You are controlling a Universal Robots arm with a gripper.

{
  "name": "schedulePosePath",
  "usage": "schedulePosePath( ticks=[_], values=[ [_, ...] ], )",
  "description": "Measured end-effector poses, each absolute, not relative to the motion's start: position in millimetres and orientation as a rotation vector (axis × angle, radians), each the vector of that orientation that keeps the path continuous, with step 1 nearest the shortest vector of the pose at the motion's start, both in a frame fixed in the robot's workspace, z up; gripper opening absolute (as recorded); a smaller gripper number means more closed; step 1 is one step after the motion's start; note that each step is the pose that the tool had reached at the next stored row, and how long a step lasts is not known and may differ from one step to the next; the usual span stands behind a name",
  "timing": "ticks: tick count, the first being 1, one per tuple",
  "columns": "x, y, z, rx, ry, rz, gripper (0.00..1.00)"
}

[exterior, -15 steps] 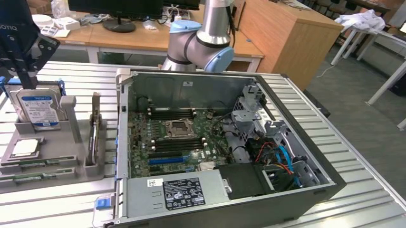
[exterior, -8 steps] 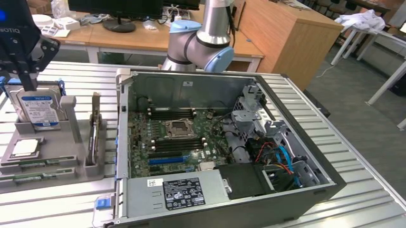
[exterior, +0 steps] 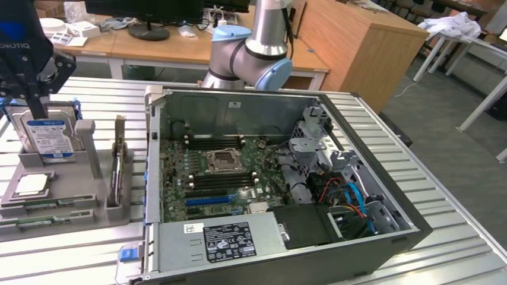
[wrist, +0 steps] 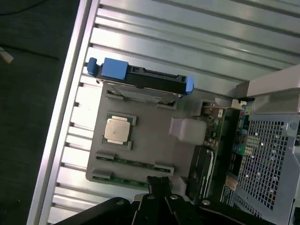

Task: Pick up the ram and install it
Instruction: 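Pick up the ram and move it above insertion slot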

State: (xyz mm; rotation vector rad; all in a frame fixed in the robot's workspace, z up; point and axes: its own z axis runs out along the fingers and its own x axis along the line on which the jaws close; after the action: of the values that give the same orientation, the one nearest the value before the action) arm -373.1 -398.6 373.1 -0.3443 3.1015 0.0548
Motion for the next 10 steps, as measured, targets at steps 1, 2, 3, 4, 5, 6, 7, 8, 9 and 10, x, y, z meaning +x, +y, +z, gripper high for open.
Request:
schedulePosePath(
  ticks=[1, 2, 3, 4, 5, 6, 7, 8, 9, 10],
  values=[
    [-373, -399, 372, -0.371, 3.099, 0.055, 0.11],
    [-373, -399, 370, -0.400, 3.095, 0.056, 0.11],
    [-373, -399, 369, -0.428, 3.092, 0.056, 0.11],
    [-373, -399, 367, -0.456, 3.088, 0.056, 0.11],
    [-373, -399, 366, -0.483, 3.085, 0.056, 0.11],
    [-373, -399, 365, -0.513, 3.080, 0.057, 0.11],
    [-373, -399, 363, -0.541, 3.076, 0.057, 0.11],
    [-373, -399, 362, -0.569, 3.071, 0.057, 0.11],
    [-373, -399, 360, -0.596, 3.066, 0.058, 0.11],
    [-373, -399, 359, -0.624, 3.061, 0.058, 0.11]
  ],
)
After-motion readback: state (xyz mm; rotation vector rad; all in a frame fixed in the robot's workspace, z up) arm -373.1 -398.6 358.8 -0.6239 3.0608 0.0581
